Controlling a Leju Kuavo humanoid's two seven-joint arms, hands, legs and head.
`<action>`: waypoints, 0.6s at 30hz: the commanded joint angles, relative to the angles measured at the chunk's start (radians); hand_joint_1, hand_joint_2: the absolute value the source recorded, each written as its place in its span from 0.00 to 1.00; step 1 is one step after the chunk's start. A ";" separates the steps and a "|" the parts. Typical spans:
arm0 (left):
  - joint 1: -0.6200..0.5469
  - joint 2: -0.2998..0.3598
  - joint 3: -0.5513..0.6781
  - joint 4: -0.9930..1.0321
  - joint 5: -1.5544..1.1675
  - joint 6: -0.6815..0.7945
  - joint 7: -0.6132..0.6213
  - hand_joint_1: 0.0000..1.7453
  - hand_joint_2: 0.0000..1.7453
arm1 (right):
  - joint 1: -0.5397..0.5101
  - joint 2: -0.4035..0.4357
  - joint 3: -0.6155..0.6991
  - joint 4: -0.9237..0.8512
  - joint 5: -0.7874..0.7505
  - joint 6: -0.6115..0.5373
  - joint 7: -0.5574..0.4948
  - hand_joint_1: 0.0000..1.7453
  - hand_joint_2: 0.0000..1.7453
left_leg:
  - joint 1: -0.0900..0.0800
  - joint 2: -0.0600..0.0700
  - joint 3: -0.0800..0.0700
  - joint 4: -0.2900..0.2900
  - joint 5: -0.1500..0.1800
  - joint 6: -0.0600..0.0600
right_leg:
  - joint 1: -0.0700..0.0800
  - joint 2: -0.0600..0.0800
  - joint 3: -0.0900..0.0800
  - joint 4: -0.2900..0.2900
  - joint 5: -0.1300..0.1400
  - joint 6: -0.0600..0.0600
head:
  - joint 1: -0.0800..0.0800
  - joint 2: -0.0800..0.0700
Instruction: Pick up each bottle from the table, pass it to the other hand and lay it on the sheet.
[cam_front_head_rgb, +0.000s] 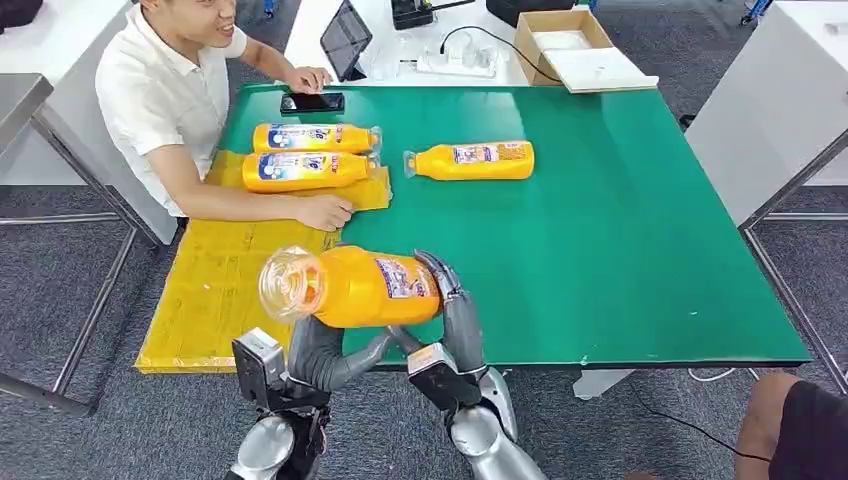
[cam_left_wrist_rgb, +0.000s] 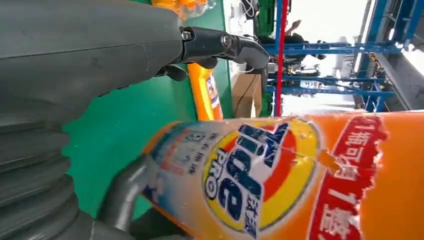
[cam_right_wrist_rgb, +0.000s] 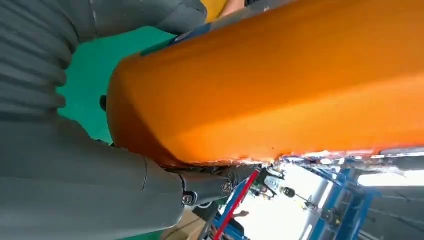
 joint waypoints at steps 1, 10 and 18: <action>-0.049 0.006 -0.025 -0.007 0.041 0.068 -0.037 0.00 1.00 | -0.063 0.009 0.082 0.190 -0.014 0.015 0.013 1.00 1.00 | 0.001 0.003 0.005 -0.001 -0.002 -0.002 | 0.002 0.001 0.005 -0.001 -0.001 -0.002 | 0.000 0.000; -0.043 0.015 -0.033 -0.051 0.060 0.121 -0.068 0.00 1.00 | -0.055 0.016 0.146 0.268 0.007 0.009 0.009 1.00 1.00 | 0.001 0.002 0.005 -0.001 -0.002 -0.002 | 0.002 0.000 0.004 -0.001 -0.001 -0.002 | 0.000 0.000; -0.049 0.013 -0.037 -0.037 0.061 0.122 -0.068 0.00 1.00 | -0.062 0.011 0.161 0.278 0.023 0.015 0.017 1.00 1.00 | 0.001 0.001 0.004 -0.001 -0.001 -0.001 | 0.001 0.000 0.004 -0.001 -0.001 -0.002 | 0.000 0.000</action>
